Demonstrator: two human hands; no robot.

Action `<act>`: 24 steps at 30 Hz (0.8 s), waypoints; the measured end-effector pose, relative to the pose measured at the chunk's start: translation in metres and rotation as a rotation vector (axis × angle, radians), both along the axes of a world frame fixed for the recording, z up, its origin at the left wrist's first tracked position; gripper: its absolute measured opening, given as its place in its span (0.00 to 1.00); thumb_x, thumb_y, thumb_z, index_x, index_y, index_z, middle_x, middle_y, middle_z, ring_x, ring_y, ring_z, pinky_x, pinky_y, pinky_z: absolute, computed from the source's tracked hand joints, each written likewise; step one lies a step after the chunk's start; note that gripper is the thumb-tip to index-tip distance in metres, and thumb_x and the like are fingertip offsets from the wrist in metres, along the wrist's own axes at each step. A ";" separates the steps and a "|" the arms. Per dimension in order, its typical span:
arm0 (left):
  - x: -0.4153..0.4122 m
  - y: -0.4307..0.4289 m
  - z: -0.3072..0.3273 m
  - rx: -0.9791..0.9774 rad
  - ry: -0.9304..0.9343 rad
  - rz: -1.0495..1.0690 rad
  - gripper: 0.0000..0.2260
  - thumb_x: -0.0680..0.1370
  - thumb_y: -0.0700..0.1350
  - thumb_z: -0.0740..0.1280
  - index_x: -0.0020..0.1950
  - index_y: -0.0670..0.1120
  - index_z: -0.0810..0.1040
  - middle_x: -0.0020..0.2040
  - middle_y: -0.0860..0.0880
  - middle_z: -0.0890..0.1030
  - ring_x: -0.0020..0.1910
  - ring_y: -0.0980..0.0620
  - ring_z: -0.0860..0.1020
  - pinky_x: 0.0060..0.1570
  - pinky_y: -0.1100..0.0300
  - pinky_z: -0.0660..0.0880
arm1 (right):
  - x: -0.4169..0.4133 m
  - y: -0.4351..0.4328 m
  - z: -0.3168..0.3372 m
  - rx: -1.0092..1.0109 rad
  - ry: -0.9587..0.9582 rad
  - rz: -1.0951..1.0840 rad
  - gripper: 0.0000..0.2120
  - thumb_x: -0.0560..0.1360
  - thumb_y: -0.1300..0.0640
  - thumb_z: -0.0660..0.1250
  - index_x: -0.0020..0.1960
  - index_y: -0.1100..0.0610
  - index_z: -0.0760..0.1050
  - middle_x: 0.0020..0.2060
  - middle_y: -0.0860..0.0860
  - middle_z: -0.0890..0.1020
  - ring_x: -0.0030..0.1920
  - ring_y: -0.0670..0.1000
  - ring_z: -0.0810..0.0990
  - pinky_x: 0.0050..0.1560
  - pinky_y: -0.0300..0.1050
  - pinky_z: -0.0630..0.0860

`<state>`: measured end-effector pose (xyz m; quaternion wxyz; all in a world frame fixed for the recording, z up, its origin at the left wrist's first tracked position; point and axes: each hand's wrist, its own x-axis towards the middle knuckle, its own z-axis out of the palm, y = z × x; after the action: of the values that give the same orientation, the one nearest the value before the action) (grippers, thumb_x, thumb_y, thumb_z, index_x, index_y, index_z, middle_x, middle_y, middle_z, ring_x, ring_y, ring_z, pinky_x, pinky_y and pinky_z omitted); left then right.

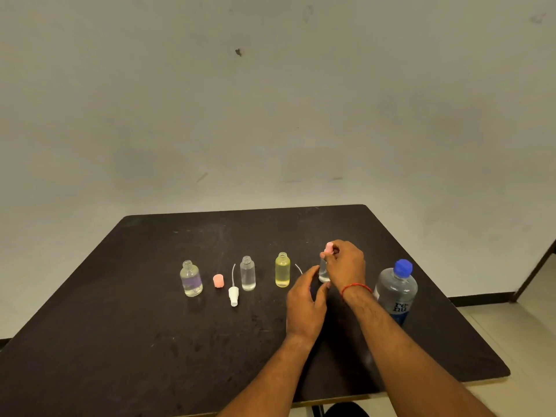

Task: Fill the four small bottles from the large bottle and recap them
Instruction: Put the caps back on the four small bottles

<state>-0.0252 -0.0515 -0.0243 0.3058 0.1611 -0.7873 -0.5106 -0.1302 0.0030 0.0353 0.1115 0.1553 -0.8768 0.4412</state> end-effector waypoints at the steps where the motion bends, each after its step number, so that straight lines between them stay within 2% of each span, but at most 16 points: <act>1: 0.000 0.000 0.000 0.002 0.006 0.004 0.20 0.80 0.44 0.71 0.72 0.50 0.75 0.63 0.61 0.77 0.61 0.71 0.73 0.63 0.75 0.68 | 0.000 0.000 -0.001 0.004 -0.003 0.000 0.09 0.75 0.58 0.71 0.55 0.58 0.80 0.49 0.53 0.81 0.50 0.51 0.80 0.56 0.45 0.78; 5: 0.001 0.001 0.001 -0.014 0.042 0.019 0.18 0.80 0.45 0.71 0.70 0.49 0.77 0.60 0.64 0.77 0.59 0.70 0.75 0.62 0.72 0.72 | 0.000 0.002 -0.002 0.024 -0.007 0.005 0.12 0.75 0.56 0.71 0.57 0.57 0.79 0.51 0.53 0.81 0.51 0.51 0.80 0.56 0.46 0.78; 8: 0.001 0.001 0.000 -0.039 0.089 0.048 0.15 0.80 0.44 0.71 0.66 0.48 0.80 0.58 0.59 0.81 0.58 0.65 0.78 0.62 0.65 0.76 | 0.003 0.006 -0.003 -0.002 0.011 0.011 0.14 0.75 0.56 0.71 0.59 0.57 0.78 0.53 0.53 0.79 0.53 0.51 0.79 0.56 0.46 0.78; 12: 0.002 0.002 0.001 -0.081 0.153 0.110 0.10 0.80 0.43 0.70 0.62 0.49 0.81 0.55 0.58 0.82 0.56 0.64 0.79 0.58 0.63 0.78 | 0.017 0.010 -0.002 -0.057 0.096 0.005 0.16 0.76 0.55 0.70 0.62 0.57 0.76 0.54 0.52 0.77 0.53 0.49 0.78 0.54 0.43 0.78; 15: 0.006 0.003 0.002 -0.091 0.200 0.138 0.07 0.81 0.44 0.70 0.59 0.50 0.81 0.53 0.58 0.82 0.54 0.60 0.80 0.55 0.61 0.79 | 0.035 0.017 -0.004 -0.111 0.177 0.023 0.15 0.75 0.58 0.71 0.61 0.56 0.76 0.53 0.51 0.77 0.51 0.49 0.78 0.51 0.44 0.80; 19: 0.021 0.001 0.000 -0.019 0.260 0.192 0.06 0.80 0.42 0.70 0.56 0.51 0.82 0.51 0.58 0.82 0.53 0.57 0.81 0.53 0.63 0.78 | 0.055 0.025 -0.017 -0.131 0.232 0.044 0.11 0.73 0.61 0.72 0.55 0.55 0.77 0.48 0.49 0.78 0.47 0.47 0.78 0.48 0.43 0.80; 24: 0.041 -0.021 0.002 0.021 0.269 0.296 0.10 0.79 0.41 0.72 0.55 0.55 0.81 0.51 0.59 0.82 0.54 0.62 0.80 0.54 0.69 0.75 | 0.066 0.020 -0.040 -0.109 0.131 0.073 0.11 0.72 0.58 0.73 0.53 0.54 0.77 0.46 0.47 0.77 0.45 0.46 0.77 0.47 0.46 0.80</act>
<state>0.0157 -0.0722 -0.0219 0.4784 0.2086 -0.7017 -0.4850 -0.0637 0.0227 -0.0043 0.1605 0.2095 -0.8361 0.4810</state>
